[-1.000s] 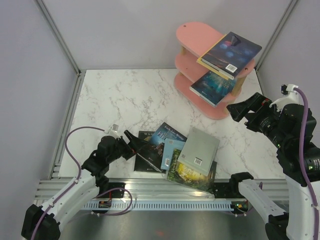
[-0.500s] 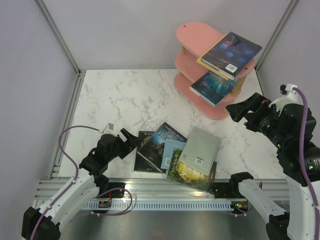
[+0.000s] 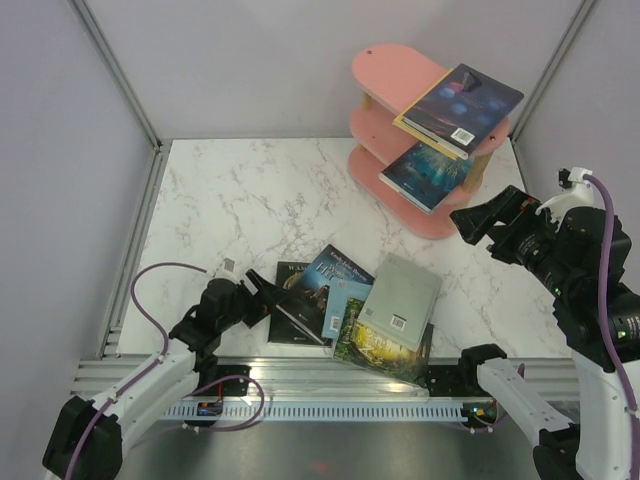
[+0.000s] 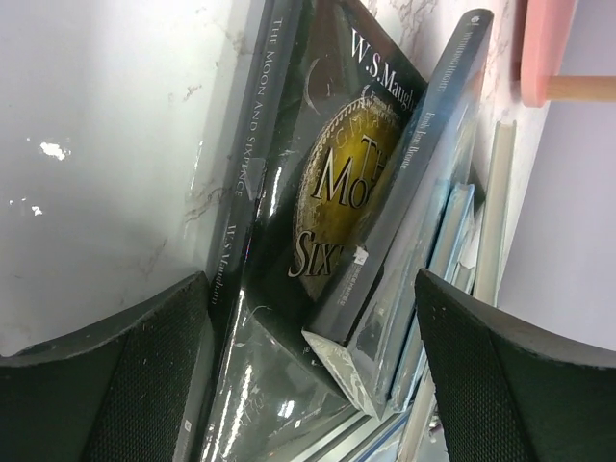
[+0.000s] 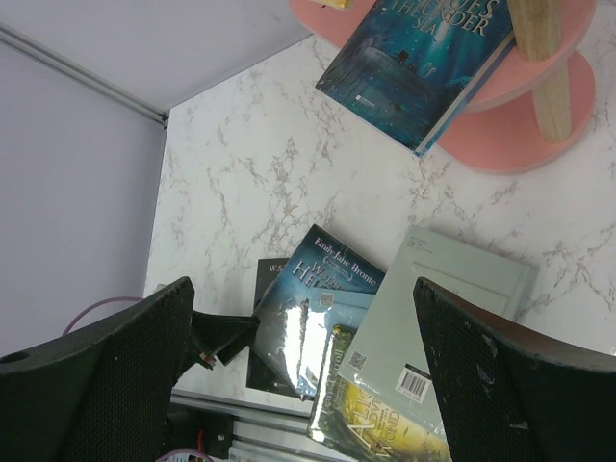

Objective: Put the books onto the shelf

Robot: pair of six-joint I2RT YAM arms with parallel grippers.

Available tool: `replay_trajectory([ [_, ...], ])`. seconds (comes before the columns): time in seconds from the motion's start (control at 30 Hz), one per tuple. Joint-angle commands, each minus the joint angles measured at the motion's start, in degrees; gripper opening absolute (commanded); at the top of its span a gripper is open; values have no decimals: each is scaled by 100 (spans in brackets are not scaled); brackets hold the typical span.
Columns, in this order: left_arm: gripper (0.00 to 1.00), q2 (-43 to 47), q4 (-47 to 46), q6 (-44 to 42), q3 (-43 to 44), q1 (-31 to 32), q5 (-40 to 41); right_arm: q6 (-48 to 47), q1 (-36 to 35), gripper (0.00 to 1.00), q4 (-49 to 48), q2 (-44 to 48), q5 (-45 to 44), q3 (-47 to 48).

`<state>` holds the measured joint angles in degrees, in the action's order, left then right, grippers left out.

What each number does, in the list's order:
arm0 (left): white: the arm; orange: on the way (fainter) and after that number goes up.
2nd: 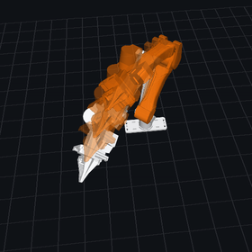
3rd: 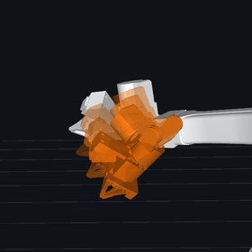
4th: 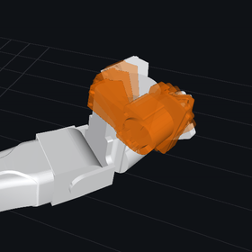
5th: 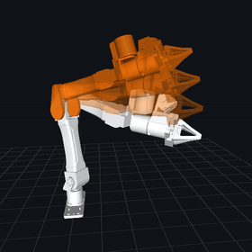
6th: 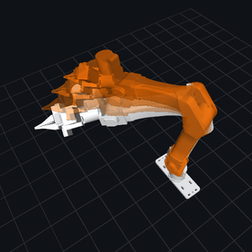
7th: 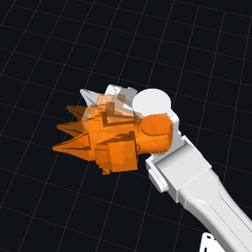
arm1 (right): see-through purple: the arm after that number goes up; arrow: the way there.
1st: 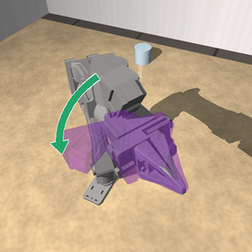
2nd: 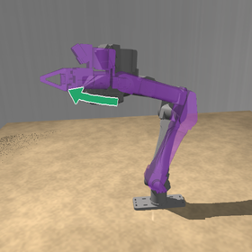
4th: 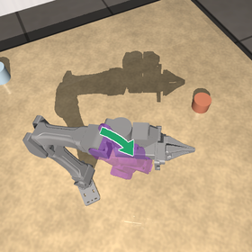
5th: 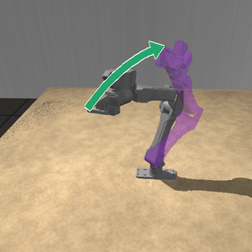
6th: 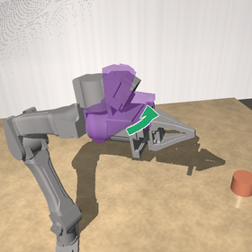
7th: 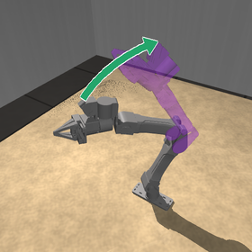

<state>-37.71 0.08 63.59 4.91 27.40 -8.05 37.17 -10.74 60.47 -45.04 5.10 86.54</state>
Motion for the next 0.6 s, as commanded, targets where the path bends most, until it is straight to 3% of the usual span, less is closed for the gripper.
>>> replay_trajectory([
  [0.0,88,229,-667,329,-139,20,-240,-87,-24,98,-79,65,-71,12],
  [0.17,84,537,-229,329,71,20,-75,-104,-24,98,-79,91,-71,38],
  [0.37,86,757,887,-180,871,20,374,-122,-24,98,-53,109,-71,82],
  [0.57,87,555,1003,-383,1083,20,348,-122,-33,98,-44,109,-53,109],
])
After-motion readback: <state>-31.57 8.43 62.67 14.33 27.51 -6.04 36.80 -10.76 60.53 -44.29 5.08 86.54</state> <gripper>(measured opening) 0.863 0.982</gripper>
